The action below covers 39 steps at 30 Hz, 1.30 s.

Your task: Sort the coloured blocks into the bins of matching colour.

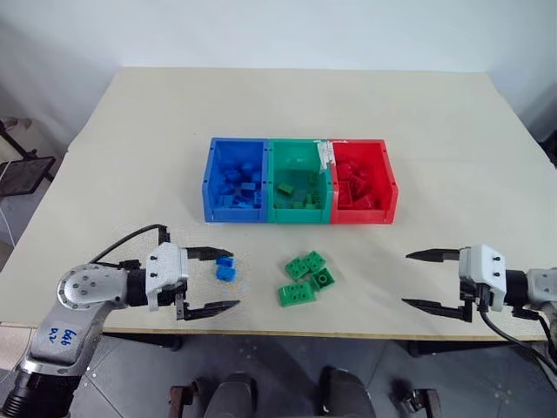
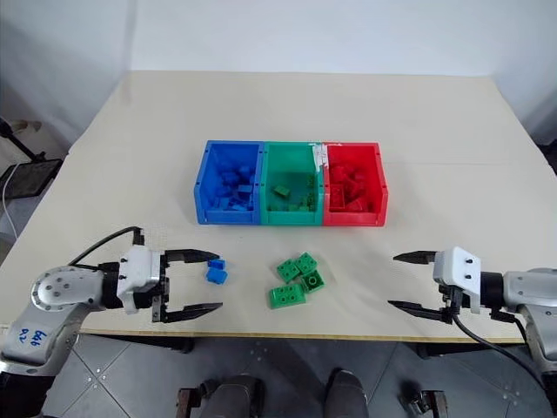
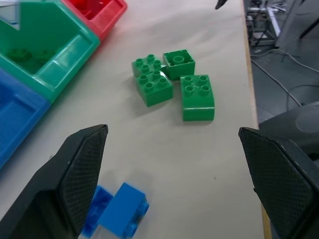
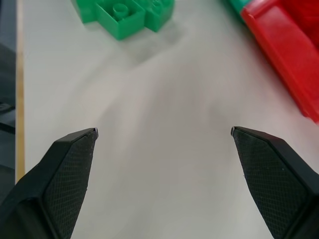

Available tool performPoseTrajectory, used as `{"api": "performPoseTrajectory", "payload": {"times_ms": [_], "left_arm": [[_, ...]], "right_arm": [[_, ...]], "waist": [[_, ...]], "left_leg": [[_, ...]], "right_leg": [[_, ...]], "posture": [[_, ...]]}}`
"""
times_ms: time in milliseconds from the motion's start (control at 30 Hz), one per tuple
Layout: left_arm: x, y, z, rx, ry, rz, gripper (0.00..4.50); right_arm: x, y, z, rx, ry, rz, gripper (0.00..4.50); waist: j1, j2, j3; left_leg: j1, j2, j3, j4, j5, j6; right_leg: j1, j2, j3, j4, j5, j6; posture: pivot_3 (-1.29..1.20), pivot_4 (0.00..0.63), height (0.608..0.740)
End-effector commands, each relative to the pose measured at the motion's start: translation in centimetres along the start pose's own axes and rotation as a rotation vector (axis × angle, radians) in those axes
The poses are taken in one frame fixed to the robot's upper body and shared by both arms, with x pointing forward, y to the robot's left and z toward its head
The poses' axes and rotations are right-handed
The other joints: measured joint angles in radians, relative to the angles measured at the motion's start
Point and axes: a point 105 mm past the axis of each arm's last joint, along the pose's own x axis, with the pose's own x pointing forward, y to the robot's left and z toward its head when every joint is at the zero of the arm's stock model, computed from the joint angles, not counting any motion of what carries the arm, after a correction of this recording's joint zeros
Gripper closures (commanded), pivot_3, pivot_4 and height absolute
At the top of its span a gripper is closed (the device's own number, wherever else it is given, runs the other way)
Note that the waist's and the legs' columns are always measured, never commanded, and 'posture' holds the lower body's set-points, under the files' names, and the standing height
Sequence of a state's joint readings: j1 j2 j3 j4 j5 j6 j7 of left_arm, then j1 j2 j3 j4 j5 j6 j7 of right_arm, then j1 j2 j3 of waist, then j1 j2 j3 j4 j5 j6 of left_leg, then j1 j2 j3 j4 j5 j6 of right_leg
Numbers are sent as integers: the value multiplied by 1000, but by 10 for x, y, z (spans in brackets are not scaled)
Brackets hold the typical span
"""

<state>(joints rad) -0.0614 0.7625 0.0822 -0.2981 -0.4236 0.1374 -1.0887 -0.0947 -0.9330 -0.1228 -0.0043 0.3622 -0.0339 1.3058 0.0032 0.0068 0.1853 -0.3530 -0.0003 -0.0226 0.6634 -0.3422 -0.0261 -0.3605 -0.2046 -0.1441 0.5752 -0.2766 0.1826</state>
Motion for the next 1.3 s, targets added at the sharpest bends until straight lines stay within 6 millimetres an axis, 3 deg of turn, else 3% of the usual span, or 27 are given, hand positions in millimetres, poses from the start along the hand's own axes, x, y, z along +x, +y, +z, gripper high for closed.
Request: {"api": "performPoseTrajectory", "payload": {"times_ms": [33, 167, 300, 400, 500, 733, 900, 1100, 1300], "left_arm": [[-11, 5, -5, 8, 24, 37, 24], [-17, 7, -10, 3, 39, 63, 24], [-21, 5, -12, -2, 41, 96, 24], [-22, 4, -10, -1, 40, 110, 24], [-24, 5, -10, 2, 46, 125, 0], [-22, 6, -7, 7, 36, 144, 0], [-24, 13, -5, 5, 10, 183, 0], [-50, 38, 4, -56, -90, 423, 0], [-71, 36, -9, -94, -59, 508, 0]], "right_arm": [[34, 0, 19, -8, -8, 35, 0], [61, 0, 30, 2, -19, 62, 0], [92, 5, 29, -11, -11, 126, 0], [102, 7, 27, -22, -5, 164, 0], [109, 5, 31, -15, -26, 180, 621], [114, 8, 30, 17, -39, 193, 2979], [99, 3, 35, 15, -53, 181, 3062], [83, -49, 95, 122, -307, -33, 3062], [109, -105, 139, 134, -385, -258, 3062]], "waist": [[-2, 0, 0], [-1, 0, 0], [11, -1, 0], [11, -1, 0], [10, -1, 0], [3, -1, 0], [0, -1, 0], [-13, -2, 0], [-33, -1, 0]], "left_leg": [[0, 0, 0, 0, 0, 0], [-1, 1, 1, 0, -1, -1], [-2, 1, 2, 2, -3, 0], [-2, 1, 4, 1, -3, 0], [-2, 1, 7, 2, -3, 0], [-2, 1, 8, 1, -3, 0], [-2, 1, 8, 1, -3, 0], [-3, 2, 8, 2, -3, 0], [-2, 3, 10, 1, -3, -2]], "right_leg": [[0, 0, 0, 0, 0, 0], [-3, 1, 2, 0, 0, 0], [-4, 1, 3, 0, 0, 0], [-6, 2, 6, 1, 0, 0], [-8, 2, 8, 1, 0, 0], [-10, 2, 10, 4, 0, 0], [-11, 2, 11, 6, 0, 0], [-13, 2, 11, 8, 0, 0], [-15, 3, 12, 11, 0, -1]], "posture": [[0, 150, 740], [0, 150, 740], [0, 150, 740], [0, 150, 740], [0, 150, 740], [0, 150, 740], [0, 150, 740], [0, 150, 740], [0, 150, 740]]}}
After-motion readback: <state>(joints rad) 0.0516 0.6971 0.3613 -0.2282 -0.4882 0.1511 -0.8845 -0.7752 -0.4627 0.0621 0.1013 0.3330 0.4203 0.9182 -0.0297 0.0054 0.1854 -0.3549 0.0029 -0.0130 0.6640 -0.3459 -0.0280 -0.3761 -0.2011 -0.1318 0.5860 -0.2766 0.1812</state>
